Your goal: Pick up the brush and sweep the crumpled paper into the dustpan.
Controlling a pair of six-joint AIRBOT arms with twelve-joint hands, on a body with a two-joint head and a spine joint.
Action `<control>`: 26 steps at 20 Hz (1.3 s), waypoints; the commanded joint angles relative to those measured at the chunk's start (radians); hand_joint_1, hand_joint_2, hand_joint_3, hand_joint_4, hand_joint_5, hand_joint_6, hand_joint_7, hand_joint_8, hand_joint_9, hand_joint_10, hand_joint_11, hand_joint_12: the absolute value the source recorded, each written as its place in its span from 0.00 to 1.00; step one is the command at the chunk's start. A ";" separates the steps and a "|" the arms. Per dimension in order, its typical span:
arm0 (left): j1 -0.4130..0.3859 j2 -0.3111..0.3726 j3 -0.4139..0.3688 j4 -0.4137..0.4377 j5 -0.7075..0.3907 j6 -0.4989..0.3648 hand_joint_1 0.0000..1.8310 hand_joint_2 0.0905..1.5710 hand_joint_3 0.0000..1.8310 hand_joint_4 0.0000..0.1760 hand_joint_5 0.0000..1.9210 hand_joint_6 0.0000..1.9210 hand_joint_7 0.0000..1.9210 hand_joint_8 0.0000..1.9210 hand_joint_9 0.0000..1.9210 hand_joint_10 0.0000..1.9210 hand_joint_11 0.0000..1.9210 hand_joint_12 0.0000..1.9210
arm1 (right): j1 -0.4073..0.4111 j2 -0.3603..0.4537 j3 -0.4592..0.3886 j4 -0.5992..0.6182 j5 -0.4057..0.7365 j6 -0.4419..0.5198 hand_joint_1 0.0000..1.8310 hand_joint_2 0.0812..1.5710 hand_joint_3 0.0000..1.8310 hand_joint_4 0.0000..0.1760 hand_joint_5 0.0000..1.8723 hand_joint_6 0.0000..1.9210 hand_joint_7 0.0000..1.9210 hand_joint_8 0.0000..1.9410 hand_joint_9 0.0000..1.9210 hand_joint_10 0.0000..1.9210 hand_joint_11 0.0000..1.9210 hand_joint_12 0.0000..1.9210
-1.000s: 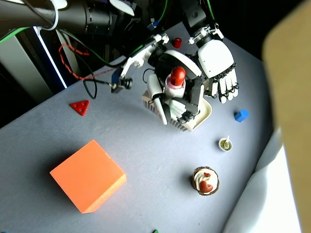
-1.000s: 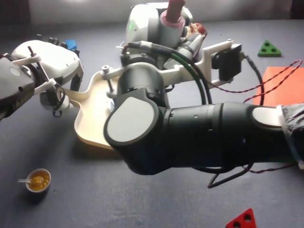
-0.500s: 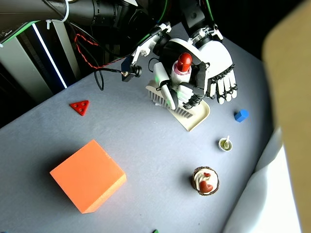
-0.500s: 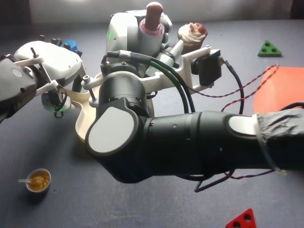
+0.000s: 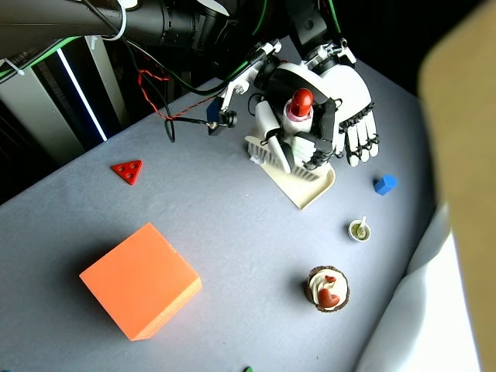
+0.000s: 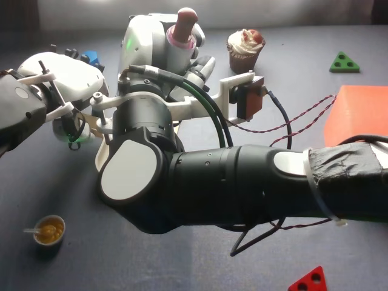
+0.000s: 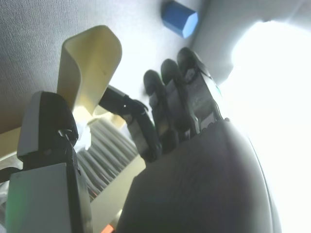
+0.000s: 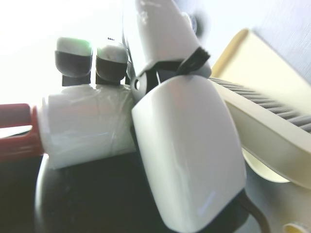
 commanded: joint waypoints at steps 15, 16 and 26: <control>-0.003 0.013 0.008 0.030 -0.071 0.007 0.60 0.71 0.00 0.00 0.49 0.54 0.22 0.00 0.17 0.00 0.14 0.01 | -0.002 0.076 -0.052 -0.237 -0.087 0.004 0.90 0.71 0.00 1.00 0.56 1.00 0.56 1.00 0.57 1.00 0.57 1.00; -0.003 0.013 0.008 0.030 -0.071 0.007 0.60 0.71 0.00 0.00 0.49 0.54 0.22 0.00 0.17 0.00 0.14 0.01 | -0.002 0.087 -0.061 -0.234 -0.086 -0.007 0.90 0.71 0.00 1.00 0.56 1.00 0.56 1.00 0.57 1.00 0.57 1.00; -0.003 0.013 0.008 0.031 -0.076 0.007 0.61 0.71 0.00 0.00 0.49 0.54 0.22 0.00 0.16 0.00 0.13 0.01 | 0.017 0.107 -0.076 -0.270 -0.093 0.034 0.89 0.71 0.00 1.00 0.57 1.00 0.57 1.00 0.59 1.00 0.60 1.00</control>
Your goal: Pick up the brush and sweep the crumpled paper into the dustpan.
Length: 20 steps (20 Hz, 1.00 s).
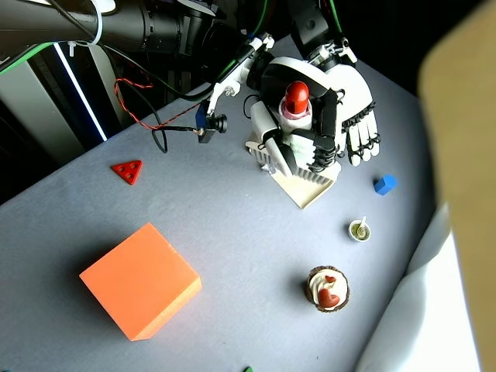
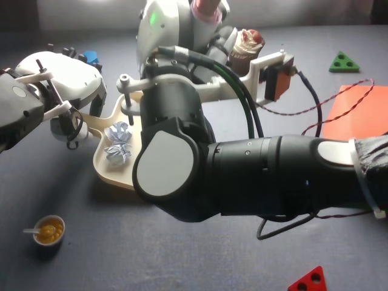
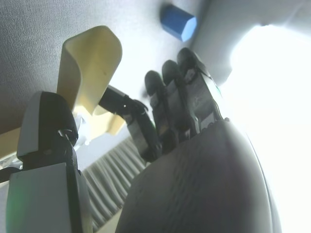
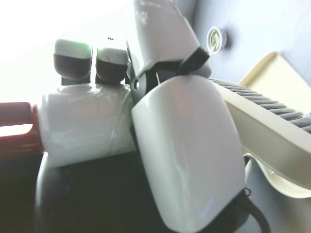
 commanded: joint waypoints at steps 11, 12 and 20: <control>-0.004 0.011 0.002 0.036 -0.085 0.007 0.61 0.71 0.00 0.00 0.49 0.54 0.23 0.00 0.18 0.00 0.16 0.02 | 0.015 0.023 -0.017 -0.086 -0.049 -0.187 0.89 0.71 0.00 1.00 0.56 1.00 0.58 1.00 0.59 1.00 0.59 1.00; -0.004 0.011 0.002 0.036 -0.084 0.007 0.61 0.70 0.00 0.00 0.49 0.53 0.23 0.00 0.18 0.00 0.16 0.02 | 0.015 0.023 -0.017 -0.055 -0.049 -0.219 0.89 0.71 0.00 1.00 0.56 1.00 0.58 1.00 0.59 1.00 0.59 1.00; -0.004 0.011 0.000 0.035 -0.078 0.007 0.62 0.71 0.00 0.00 0.49 0.54 0.22 0.00 0.18 0.00 0.15 0.02 | -0.022 0.010 0.008 0.043 -0.051 -0.299 0.90 0.70 0.00 1.00 0.56 1.00 0.58 1.00 0.59 1.00 0.59 1.00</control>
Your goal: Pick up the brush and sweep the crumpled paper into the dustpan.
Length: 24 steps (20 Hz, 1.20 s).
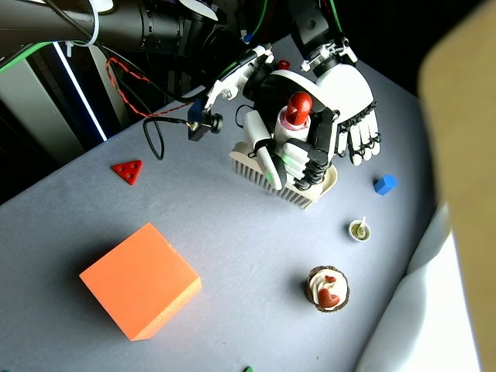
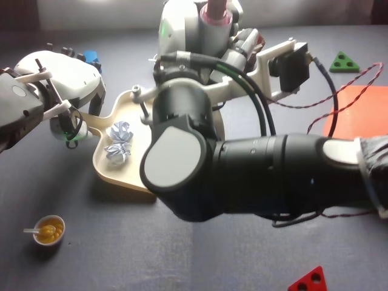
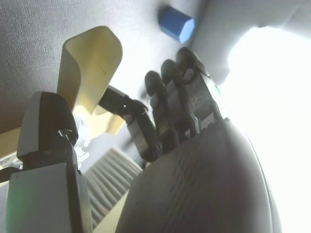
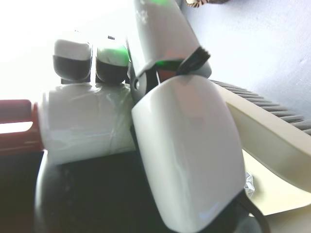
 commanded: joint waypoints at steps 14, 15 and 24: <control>-0.004 0.012 0.000 0.038 -0.075 0.007 0.62 0.70 0.00 0.00 0.49 0.53 0.22 0.00 0.18 0.00 0.16 0.03 | 0.018 -0.085 0.058 -0.255 -0.024 0.142 0.92 0.70 0.00 1.00 0.56 1.00 0.58 1.00 0.60 1.00 0.61 1.00; -0.004 0.012 0.000 0.038 -0.075 0.007 0.62 0.70 0.00 0.00 0.49 0.53 0.22 0.00 0.18 0.00 0.16 0.03 | 0.021 -0.087 0.061 -0.261 -0.025 0.155 0.92 0.70 0.00 1.00 0.56 1.00 0.58 1.00 0.60 1.00 0.61 1.00; -0.004 0.014 0.000 0.039 -0.076 0.007 0.62 0.71 0.00 0.00 0.49 0.54 0.22 0.00 0.18 0.00 0.15 0.03 | 0.009 -0.074 0.056 -0.247 -0.034 0.172 0.91 0.69 0.00 1.00 0.57 1.00 0.59 1.00 0.60 1.00 0.61 1.00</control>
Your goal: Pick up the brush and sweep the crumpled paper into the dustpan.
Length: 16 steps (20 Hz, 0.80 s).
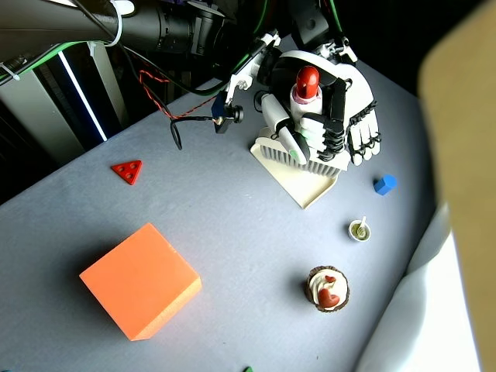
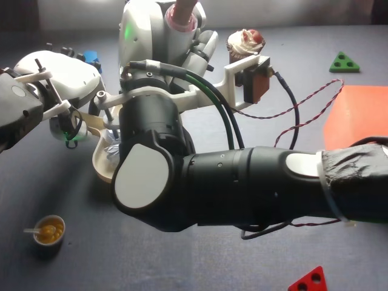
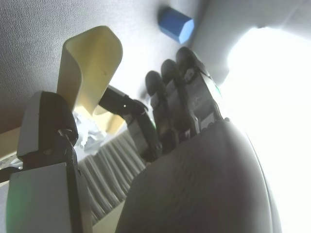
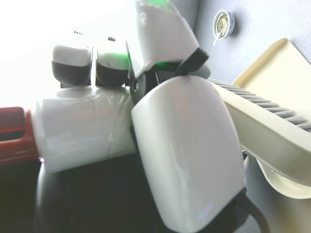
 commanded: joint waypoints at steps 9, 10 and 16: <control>-0.004 0.015 -0.001 0.040 -0.070 0.007 0.61 0.71 0.00 0.00 0.49 0.54 0.21 0.00 0.17 0.00 0.15 0.03 | -0.034 0.073 -0.018 -0.132 -0.081 0.041 0.90 0.70 0.00 1.00 0.55 1.00 0.60 1.00 0.62 1.00 0.61 1.00; -0.004 0.016 -0.001 0.040 -0.069 0.007 0.61 0.71 0.00 0.00 0.49 0.54 0.22 0.00 0.18 0.00 0.15 0.04 | -0.027 0.073 -0.019 -0.132 -0.081 0.048 0.90 0.70 0.00 1.00 0.55 1.00 0.60 1.00 0.61 1.00 0.62 1.00; -0.005 0.016 -0.001 0.039 -0.070 0.007 0.62 0.71 0.00 0.00 0.49 0.54 0.22 0.00 0.18 0.00 0.16 0.04 | 0.013 0.076 -0.034 -0.147 -0.089 0.067 0.90 0.70 0.00 1.00 0.56 1.00 0.60 1.00 0.62 1.00 0.62 1.00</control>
